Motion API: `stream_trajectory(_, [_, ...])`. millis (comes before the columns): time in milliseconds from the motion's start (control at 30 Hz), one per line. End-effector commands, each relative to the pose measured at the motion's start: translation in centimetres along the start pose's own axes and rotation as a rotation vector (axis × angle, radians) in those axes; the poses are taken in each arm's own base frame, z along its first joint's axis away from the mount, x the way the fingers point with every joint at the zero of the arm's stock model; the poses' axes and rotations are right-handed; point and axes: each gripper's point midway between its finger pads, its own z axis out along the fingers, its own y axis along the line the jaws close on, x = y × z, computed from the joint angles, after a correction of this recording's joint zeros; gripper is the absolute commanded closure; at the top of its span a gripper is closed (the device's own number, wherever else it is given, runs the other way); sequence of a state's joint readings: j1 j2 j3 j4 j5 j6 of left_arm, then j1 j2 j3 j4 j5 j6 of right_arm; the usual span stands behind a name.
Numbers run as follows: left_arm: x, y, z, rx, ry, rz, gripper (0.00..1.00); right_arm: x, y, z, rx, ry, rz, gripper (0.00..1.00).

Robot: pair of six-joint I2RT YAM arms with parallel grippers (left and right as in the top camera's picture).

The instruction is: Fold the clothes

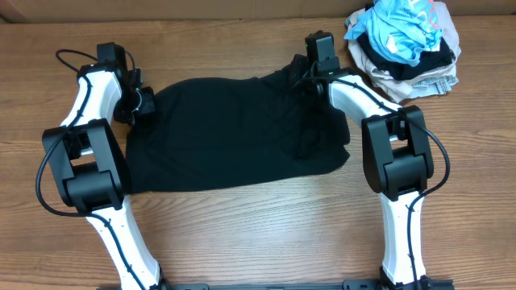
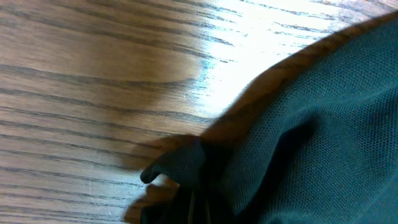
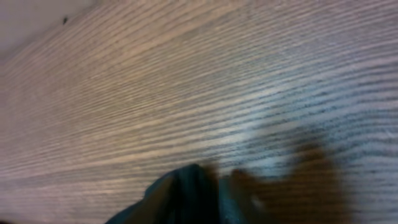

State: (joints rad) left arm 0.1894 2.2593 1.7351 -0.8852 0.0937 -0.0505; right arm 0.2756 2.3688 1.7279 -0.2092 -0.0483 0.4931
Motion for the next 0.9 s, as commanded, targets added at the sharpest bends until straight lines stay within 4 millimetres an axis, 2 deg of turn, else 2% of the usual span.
stream_trajectory(0, [-0.2, -0.4, -0.4, 0.002, -0.014, -0.001, 0.96, -0.1, 0.3, 0.4, -0.007, -0.010, -0.013, 0.80])
stream_trajectory(167, [-0.2, -0.4, -0.4, 0.002, -0.015, -0.001, 0.96, -0.2, 0.4, 0.4, -0.009, -0.011, -0.014, 0.90])
stream_trajectory(333, [-1.1, 0.2, -1.1, 0.001, -0.044, -0.001, 0.96, -2.7, 2.0, -1.1, -0.078, 0.006, -0.070, 0.95])
stream_trajectory(467, [-2.4, 0.4, -3.0, 0.001, -0.072, -0.008, 0.96, -6.4, 4.1, -3.9, -0.125, 0.004, -0.154, 0.96])
stream_trajectory(633, [-4.2, 0.1, -6.3, 0.001, -0.106, 0.022, 0.96, -9.1, 6.1, -8.3, -0.114, 0.032, -0.292, 0.96])
stream_trajectory(767, [-4.7, -0.1, -8.6, 0.001, -0.113, 0.022, 0.96, -9.0, 6.2, -11.7, -0.084, 0.107, -0.349, 0.96])
stream_trajectory(867, [-4.8, -0.3, -10.1, 0.000, -0.111, 0.024, 0.96, -8.3, 5.3, -14.0, -0.051, 0.180, -0.348, 0.96])
